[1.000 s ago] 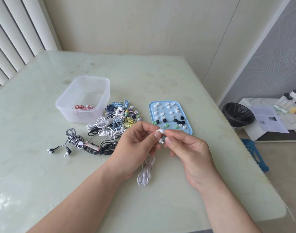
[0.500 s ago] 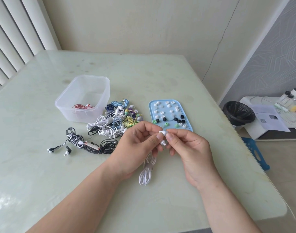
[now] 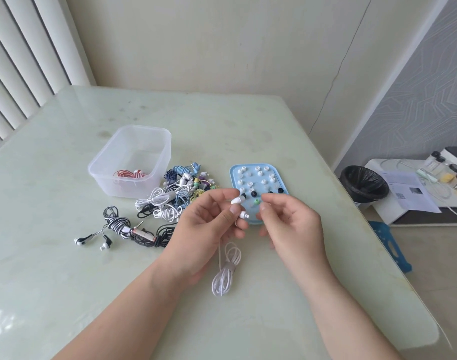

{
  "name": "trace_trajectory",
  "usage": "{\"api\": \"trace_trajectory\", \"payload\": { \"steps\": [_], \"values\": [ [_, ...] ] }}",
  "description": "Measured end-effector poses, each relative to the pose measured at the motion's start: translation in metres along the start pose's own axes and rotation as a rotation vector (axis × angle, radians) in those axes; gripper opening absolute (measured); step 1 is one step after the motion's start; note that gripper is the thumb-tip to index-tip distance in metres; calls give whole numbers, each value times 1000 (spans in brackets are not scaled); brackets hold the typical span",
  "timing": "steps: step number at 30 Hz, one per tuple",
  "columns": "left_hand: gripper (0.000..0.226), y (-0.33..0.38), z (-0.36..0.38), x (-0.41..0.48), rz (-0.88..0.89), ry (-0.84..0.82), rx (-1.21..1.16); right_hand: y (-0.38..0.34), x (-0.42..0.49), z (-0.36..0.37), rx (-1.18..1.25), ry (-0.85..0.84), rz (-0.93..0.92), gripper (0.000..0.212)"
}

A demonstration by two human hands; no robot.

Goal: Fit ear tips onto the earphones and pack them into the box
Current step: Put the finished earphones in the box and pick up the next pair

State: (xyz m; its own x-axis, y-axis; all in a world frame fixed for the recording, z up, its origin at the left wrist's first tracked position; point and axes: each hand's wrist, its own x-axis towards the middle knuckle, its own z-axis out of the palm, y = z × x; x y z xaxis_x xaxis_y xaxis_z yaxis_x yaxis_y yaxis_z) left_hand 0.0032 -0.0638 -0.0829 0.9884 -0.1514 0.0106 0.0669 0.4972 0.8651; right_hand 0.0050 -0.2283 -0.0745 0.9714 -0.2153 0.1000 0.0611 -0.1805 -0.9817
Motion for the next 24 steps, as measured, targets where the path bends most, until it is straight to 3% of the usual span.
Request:
{"api": "trace_trajectory", "payload": {
  "steps": [3,6,12,15,17,22,24],
  "values": [
    [26,4,-1,-2,-8,16,-52,-7,24,1,-582,-83,-210,9],
    [34,8,-1,-3,1,25,-90,-15,38,5,-964,-235,-219,11],
    [37,11,-4,-2,-16,33,-127,-15,45,12,-1185,-324,-279,15],
    [40,12,-4,-2,-25,34,-140,-16,45,9,-1074,-281,-340,6],
    [44,12,-3,-3,-32,33,-139,-16,40,5,-825,-193,-324,2],
    [46,11,-3,-3,-46,27,-125,-14,7,-1,39,-128,71,11],
    [45,10,-2,-3,-53,23,-105,-9,-3,0,251,-92,141,13]
  ]
}}
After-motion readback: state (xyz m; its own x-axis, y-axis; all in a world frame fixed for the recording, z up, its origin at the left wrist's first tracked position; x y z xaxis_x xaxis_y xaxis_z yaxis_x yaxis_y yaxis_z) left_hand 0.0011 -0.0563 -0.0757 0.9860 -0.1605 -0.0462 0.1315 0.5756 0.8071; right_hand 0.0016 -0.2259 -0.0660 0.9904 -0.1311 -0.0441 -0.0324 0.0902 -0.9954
